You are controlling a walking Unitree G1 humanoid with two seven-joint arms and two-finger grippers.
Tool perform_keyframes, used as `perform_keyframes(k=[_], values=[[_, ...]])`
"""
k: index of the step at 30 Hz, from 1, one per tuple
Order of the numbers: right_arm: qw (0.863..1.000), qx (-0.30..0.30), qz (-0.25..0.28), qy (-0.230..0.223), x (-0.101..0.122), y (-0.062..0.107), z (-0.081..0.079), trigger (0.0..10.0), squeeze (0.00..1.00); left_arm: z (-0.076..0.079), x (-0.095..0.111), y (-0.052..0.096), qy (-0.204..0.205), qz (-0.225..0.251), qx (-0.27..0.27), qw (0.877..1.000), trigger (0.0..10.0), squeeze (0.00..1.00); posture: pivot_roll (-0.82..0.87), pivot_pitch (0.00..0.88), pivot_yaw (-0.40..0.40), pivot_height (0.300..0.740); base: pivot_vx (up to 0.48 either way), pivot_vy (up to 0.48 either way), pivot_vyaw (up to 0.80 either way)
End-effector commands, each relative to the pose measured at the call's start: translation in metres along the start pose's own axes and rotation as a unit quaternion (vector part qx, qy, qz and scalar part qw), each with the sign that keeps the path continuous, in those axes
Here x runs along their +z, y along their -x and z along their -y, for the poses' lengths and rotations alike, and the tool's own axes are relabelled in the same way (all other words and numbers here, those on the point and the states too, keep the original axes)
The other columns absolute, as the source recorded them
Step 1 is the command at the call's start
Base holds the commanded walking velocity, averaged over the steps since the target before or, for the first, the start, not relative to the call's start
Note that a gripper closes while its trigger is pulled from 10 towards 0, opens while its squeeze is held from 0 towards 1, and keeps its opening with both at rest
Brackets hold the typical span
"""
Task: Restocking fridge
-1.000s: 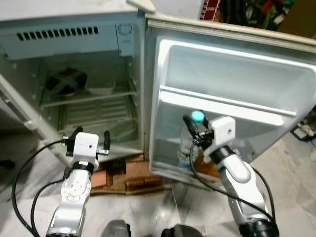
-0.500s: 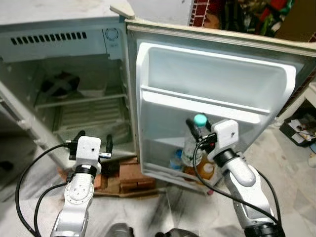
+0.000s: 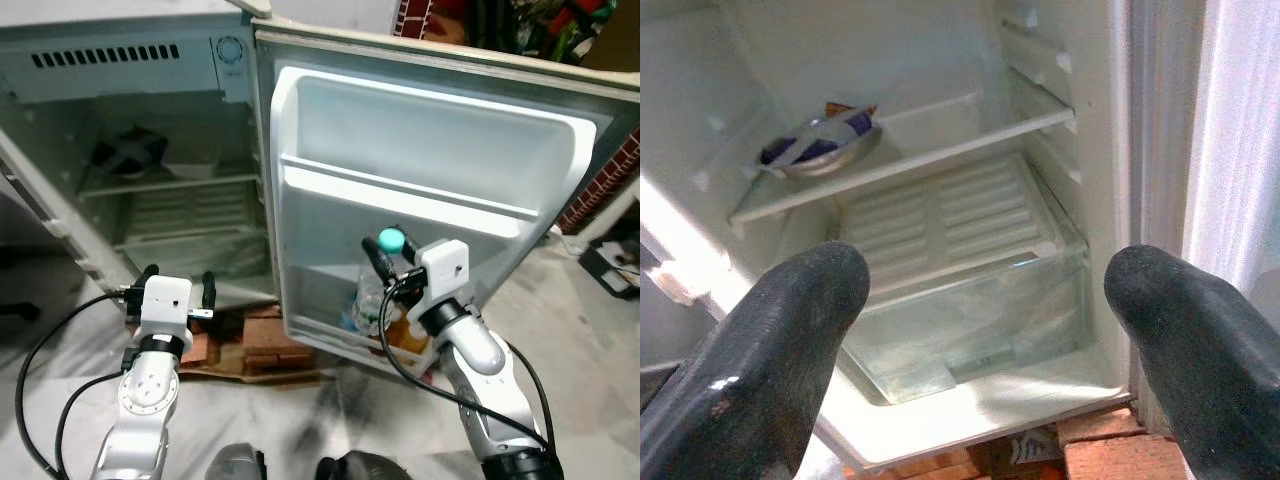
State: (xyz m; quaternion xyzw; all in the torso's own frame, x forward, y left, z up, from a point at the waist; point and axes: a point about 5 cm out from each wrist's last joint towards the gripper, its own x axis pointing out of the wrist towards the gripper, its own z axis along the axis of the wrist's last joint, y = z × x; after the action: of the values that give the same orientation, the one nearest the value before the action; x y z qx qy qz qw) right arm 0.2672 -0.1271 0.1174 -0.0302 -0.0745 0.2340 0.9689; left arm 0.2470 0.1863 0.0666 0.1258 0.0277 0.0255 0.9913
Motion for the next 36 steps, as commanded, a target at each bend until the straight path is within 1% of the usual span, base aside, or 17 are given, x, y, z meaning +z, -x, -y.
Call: perform_keyframes(k=[1,5,9,18,21,29,31,33,36], values=[[1.000,0.004,0.025,0.008,0.010,-0.002,0.000,10.0,0.00,-0.004,0.000,0.002,-0.005,0.000,0.004,1.000,10.0,0.00,0.10,0.093,-0.035,0.740,0.000,0.000,0.00],[1.000,-0.001,0.028,0.006,0.011,-0.003,0.001,10.0,0.00,-0.006,-0.002,0.007,-0.003,-0.007,0.007,1.000,10.0,0.00,0.10,0.094,-0.035,0.740,0.000,0.000,0.00],[0.999,-0.022,0.026,-0.001,0.009,-0.003,0.003,10.0,0.00,-0.009,-0.007,0.013,0.007,-0.017,0.017,1.000,10.0,0.00,0.11,0.092,-0.037,0.740,0.000,0.000,0.00],[0.999,-0.032,0.019,-0.015,0.003,0.002,-0.003,10.0,0.00,-0.010,-0.008,0.017,0.013,-0.022,0.023,0.999,10.0,0.00,0.11,0.097,-0.034,0.740,0.000,0.000,0.00],[0.999,-0.031,0.018,-0.018,0.002,0.003,-0.005,10.0,0.00,-0.010,-0.008,0.018,0.013,-0.022,0.021,0.999,10.0,0.00,0.11,0.104,-0.033,0.720,0.000,0.000,0.00],[0.999,-0.034,0.018,-0.019,0.002,0.001,-0.005,10.0,0.00,-0.011,-0.008,0.018,0.013,-0.025,0.021,0.999,10.0,0.00,0.11,0.109,-0.032,0.660,0.000,0.000,0.00],[0.999,-0.033,0.018,-0.017,0.003,-0.001,-0.004,10.0,0.00,-0.012,-0.006,0.017,0.000,-0.021,0.025,0.999,10.0,0.00,0.11,0.123,-0.034,0.645,0.000,0.000,0.00],[0.999,-0.032,0.018,-0.017,0.003,-0.001,-0.003,10.0,0.00,-0.012,-0.005,0.017,-0.005,-0.018,0.025,1.000,10.0,0.00,0.11,0.123,-0.034,0.636,0.000,0.000,0.00],[0.999,-0.028,0.015,-0.016,0.002,-0.003,-0.004,10.0,0.00,-0.014,-0.005,0.016,0.001,-0.022,0.037,0.999,10.0,0.00,0.12,0.123,-0.034,0.626,0.000,0.000,0.00]])
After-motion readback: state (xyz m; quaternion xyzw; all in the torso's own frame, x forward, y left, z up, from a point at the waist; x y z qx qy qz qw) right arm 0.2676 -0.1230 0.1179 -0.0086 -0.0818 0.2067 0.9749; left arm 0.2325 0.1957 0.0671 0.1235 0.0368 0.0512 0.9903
